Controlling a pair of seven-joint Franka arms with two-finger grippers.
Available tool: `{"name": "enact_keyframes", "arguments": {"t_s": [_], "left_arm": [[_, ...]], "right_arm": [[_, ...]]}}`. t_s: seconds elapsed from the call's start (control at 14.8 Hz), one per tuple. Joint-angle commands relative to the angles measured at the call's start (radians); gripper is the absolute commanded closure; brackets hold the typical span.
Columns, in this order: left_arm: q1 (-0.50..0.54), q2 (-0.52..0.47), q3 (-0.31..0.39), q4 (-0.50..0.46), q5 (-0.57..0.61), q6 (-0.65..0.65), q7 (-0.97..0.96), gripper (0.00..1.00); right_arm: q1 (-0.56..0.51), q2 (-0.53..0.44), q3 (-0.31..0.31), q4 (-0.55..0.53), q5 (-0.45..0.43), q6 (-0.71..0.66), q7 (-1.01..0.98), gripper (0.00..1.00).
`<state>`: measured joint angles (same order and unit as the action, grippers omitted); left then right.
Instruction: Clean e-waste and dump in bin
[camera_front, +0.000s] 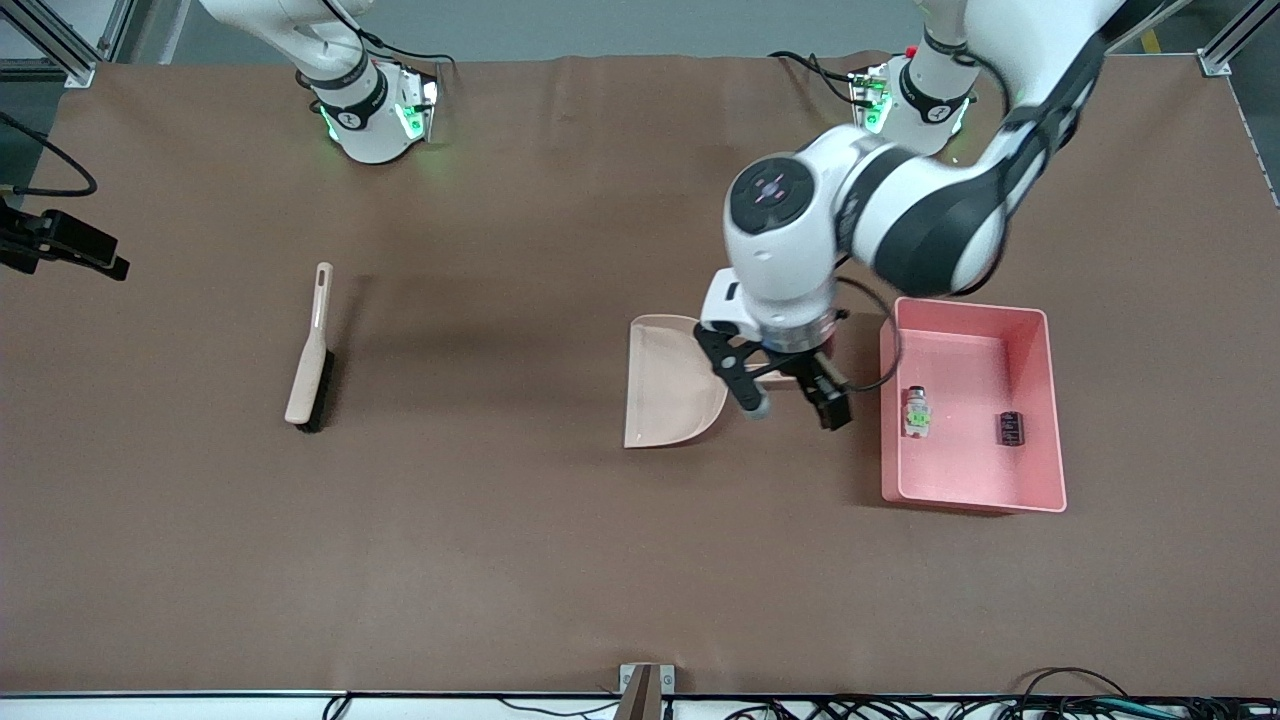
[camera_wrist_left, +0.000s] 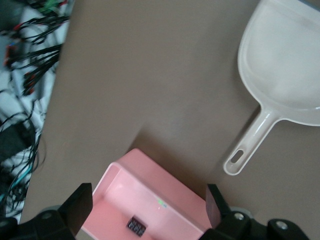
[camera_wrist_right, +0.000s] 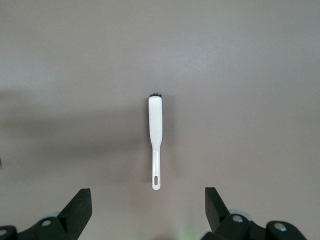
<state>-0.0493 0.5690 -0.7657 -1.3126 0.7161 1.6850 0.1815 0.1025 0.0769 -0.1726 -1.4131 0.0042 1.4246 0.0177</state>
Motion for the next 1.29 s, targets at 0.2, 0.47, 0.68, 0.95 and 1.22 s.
{"name": "enact_keyframes", "arguments": {"t_s": [0.2,0.47,0.68,0.95,1.22], "left_arm": [[0.25,-0.194,0.002,-0.019,-0.35,-0.065,-0.198,0.0],[0.3,-0.313,0.076,-0.037,-0.445,-0.102,-0.205,0.0],[0.139,-0.401,0.354,-0.057,-0.602,-0.178,-0.2,0.0],[0.013,-0.588,0.586,-0.247,-0.716,-0.182,-0.215,0.0],[0.011,-0.727,0.614,-0.42,-0.716,-0.133,-0.22,0.0]], "right_arm": [[0.0,0.0,0.002,0.003,0.005,0.004,0.019,0.0],[0.002,0.0,0.002,0.003,0.005,0.004,0.019,0.0],[0.0,0.0,0.002,0.003,0.005,0.004,0.019,0.0],[-0.001,0.0,0.002,0.002,0.008,0.004,0.019,0.0],[-0.003,0.0,0.002,0.002,0.008,0.004,0.019,0.0]]}}
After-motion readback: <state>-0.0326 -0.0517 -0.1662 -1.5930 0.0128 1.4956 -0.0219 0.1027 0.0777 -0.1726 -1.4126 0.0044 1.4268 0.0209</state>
